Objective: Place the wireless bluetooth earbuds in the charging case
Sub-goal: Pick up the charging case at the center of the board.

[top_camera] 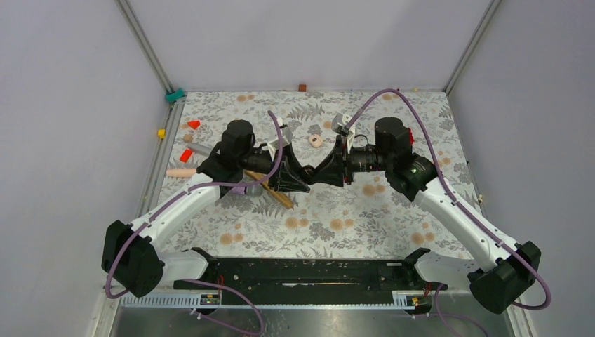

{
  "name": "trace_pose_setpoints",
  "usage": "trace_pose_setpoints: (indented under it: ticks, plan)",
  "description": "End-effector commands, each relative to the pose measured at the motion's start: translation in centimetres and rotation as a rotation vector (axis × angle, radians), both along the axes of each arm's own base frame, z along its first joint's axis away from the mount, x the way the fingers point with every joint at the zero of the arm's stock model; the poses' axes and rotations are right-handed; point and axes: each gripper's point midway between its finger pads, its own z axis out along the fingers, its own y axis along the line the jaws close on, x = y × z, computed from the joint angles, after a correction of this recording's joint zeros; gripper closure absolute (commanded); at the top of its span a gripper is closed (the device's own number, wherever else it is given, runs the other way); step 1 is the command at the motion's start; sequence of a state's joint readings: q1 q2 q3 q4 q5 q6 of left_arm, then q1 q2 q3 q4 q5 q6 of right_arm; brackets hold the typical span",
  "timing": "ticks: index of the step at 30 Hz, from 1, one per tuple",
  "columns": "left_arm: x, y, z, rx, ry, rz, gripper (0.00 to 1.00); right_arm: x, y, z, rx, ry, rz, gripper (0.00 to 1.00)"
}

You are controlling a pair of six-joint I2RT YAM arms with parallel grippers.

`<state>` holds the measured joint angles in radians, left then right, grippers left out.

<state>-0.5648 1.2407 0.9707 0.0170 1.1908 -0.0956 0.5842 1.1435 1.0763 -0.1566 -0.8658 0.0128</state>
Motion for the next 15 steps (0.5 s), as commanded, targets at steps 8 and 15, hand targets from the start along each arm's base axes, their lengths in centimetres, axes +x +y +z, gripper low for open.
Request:
trace_pose_setpoints:
  ticks: [8,15]
  plan:
    - [-0.97,-0.19,1.57,-0.049,-0.046,-0.062,0.66,0.83,0.06,0.13,-0.026,-0.042,-0.01,0.76]
    - [-0.94,-0.3,1.45,-0.045,-0.04,-0.063,0.64,0.74,0.07,0.12,-0.031,-0.048,-0.01,0.76]
